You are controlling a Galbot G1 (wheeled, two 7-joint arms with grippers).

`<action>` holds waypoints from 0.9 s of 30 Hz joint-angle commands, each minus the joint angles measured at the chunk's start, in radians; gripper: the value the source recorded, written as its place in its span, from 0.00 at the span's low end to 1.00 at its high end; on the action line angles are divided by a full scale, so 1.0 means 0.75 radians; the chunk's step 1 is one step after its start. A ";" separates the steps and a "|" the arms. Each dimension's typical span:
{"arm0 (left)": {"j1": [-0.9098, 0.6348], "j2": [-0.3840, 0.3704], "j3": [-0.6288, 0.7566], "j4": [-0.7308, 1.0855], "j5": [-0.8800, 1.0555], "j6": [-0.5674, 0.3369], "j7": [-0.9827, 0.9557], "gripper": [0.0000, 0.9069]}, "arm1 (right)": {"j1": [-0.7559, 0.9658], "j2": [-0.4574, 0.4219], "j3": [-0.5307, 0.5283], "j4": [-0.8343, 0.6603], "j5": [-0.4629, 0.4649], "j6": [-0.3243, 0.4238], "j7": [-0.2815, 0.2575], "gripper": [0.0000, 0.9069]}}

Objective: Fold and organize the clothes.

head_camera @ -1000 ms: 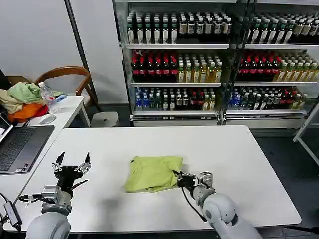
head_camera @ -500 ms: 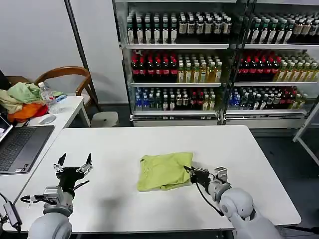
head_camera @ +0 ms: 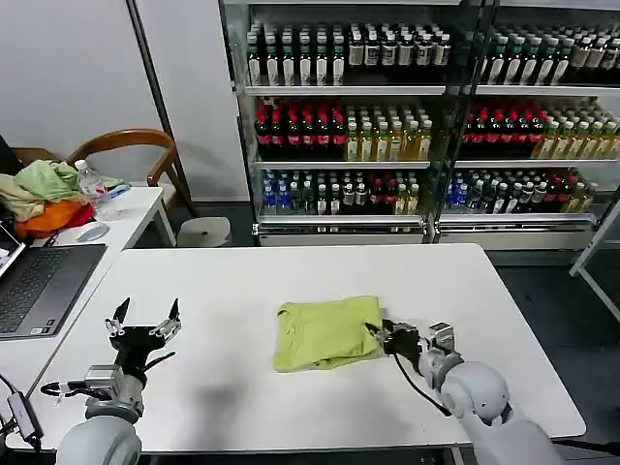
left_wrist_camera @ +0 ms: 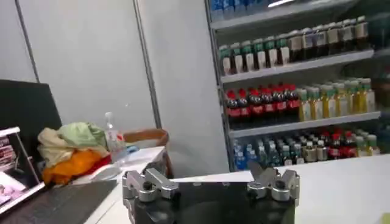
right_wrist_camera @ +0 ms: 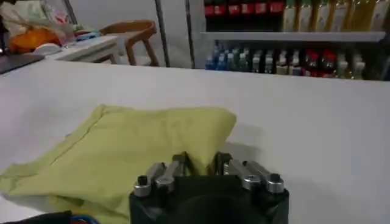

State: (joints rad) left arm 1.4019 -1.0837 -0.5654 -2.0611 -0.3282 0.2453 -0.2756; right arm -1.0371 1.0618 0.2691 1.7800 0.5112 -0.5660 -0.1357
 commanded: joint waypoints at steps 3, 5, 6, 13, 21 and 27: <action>-0.024 0.007 0.037 -0.010 0.024 -0.075 0.045 1.00 | -0.055 -0.052 0.221 0.073 -0.234 0.025 0.036 1.00; -0.036 0.010 0.057 -0.004 0.050 -0.102 0.057 1.00 | -0.050 -0.047 0.248 0.067 -0.243 0.092 0.107 1.00; -0.041 0.010 0.061 0.002 0.062 -0.111 0.063 1.00 | -0.044 -0.045 0.246 0.057 -0.242 0.153 0.161 1.00; -0.092 0.011 0.088 0.069 0.188 -0.162 0.082 1.00 | 0.017 0.046 0.246 -0.008 -0.268 0.340 0.214 1.00; -0.121 0.029 0.078 0.117 0.192 -0.307 0.178 1.00 | 0.017 0.091 0.236 -0.025 -0.363 0.467 0.205 1.00; -0.120 0.010 0.078 0.161 0.269 -0.349 0.243 1.00 | -0.001 0.117 0.253 -0.053 -0.423 0.482 0.234 1.00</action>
State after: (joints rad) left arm 1.3195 -1.0684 -0.5138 -1.9818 -0.1947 0.0670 -0.1651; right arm -1.0332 1.1156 0.4361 1.7658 0.2771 -0.3013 -0.0003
